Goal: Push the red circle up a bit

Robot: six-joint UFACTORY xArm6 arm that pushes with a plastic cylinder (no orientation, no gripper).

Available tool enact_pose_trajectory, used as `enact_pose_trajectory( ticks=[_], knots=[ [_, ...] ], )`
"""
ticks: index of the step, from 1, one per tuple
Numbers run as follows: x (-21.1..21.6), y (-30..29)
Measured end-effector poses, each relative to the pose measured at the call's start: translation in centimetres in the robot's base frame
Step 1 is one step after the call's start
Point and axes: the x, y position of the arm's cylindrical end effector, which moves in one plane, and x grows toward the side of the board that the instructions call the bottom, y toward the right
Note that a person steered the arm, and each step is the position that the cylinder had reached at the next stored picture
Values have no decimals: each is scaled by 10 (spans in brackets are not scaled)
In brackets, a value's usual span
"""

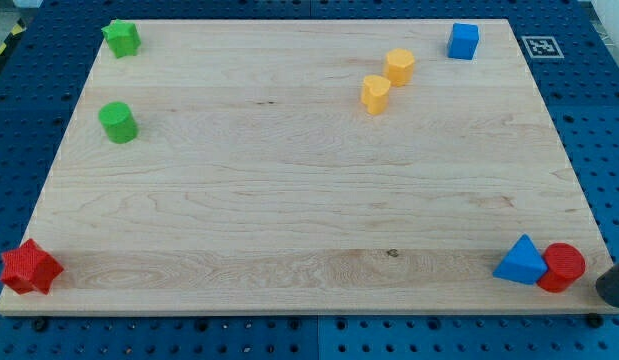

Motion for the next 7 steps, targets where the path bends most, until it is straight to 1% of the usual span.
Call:
enact_pose_trajectory(
  ticks=[1,3,5,7],
  knots=[
    [0,-2],
    [-3,-46],
    [-82,-116],
    [-87,-126]
  ],
)
